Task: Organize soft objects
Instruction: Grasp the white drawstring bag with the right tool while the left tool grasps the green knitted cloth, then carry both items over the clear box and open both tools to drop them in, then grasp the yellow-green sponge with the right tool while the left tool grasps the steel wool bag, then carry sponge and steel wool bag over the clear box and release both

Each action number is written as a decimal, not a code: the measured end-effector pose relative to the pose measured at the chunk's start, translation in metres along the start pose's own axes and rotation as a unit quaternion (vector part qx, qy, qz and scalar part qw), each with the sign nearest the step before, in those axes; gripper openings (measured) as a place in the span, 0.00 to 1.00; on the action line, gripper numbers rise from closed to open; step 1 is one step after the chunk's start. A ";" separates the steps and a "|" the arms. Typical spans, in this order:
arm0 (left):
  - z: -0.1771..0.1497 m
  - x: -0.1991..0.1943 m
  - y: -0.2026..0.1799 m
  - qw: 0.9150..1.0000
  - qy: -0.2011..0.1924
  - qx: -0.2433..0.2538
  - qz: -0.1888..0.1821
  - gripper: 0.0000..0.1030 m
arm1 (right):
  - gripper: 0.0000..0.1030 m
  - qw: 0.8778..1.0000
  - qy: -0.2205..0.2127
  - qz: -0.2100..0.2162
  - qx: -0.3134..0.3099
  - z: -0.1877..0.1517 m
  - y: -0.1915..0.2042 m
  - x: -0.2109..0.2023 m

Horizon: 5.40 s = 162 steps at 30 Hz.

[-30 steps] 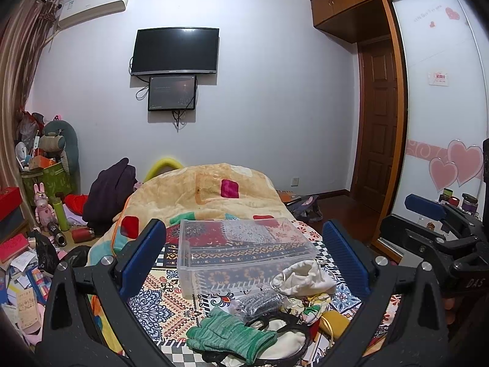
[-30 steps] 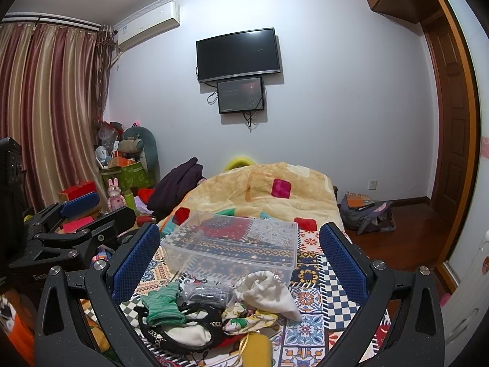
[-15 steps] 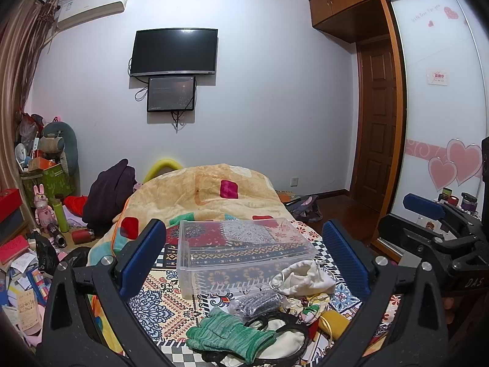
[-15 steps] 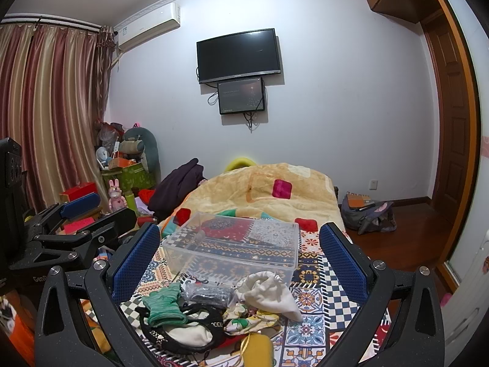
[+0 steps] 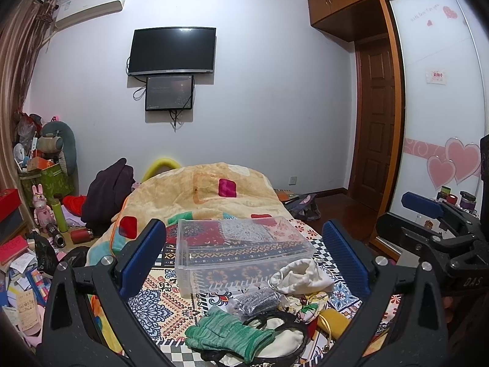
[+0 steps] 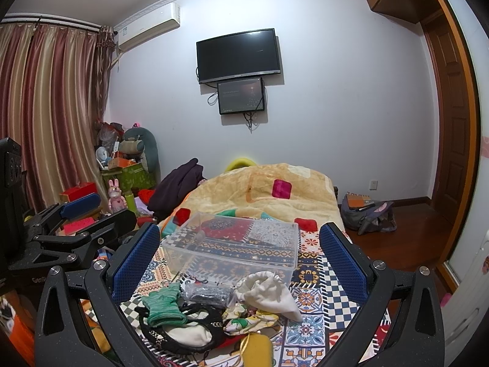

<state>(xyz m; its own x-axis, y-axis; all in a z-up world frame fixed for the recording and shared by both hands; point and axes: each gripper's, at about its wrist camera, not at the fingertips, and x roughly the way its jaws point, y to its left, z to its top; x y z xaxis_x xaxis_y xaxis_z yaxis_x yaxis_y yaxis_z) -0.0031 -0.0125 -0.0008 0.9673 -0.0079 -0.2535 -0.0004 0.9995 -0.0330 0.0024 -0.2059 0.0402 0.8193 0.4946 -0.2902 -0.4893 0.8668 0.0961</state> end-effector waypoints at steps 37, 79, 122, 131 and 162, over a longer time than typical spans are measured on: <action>-0.125 0.110 0.053 0.957 0.284 -0.045 -0.029 0.46 | 0.61 0.961 0.275 0.017 0.035 -0.086 -0.055 0.143; 0.008 0.164 0.061 0.990 0.140 0.005 -0.005 0.09 | 0.13 0.985 0.169 0.025 0.023 0.000 -0.049 0.154; -0.016 0.130 0.033 0.983 0.178 0.017 -0.025 0.89 | 0.75 0.978 0.207 0.015 -0.027 -0.023 -0.035 0.106; -0.057 0.114 0.019 0.974 0.223 0.014 -0.032 0.89 | 0.75 0.967 0.254 0.011 -0.012 -0.069 -0.036 0.087; -0.115 0.166 0.004 0.945 0.318 -0.006 -0.075 0.24 | 0.25 0.952 0.305 0.016 0.033 -0.106 -0.065 0.067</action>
<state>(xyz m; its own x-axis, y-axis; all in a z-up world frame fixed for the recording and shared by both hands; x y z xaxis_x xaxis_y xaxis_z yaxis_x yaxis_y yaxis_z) 0.1285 -0.0139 -0.1544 0.6089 -0.1709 -0.7746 0.1180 0.9852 -0.1246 0.0576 -0.2358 -0.0866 0.4685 0.4086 -0.7833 -0.4741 0.8644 0.1673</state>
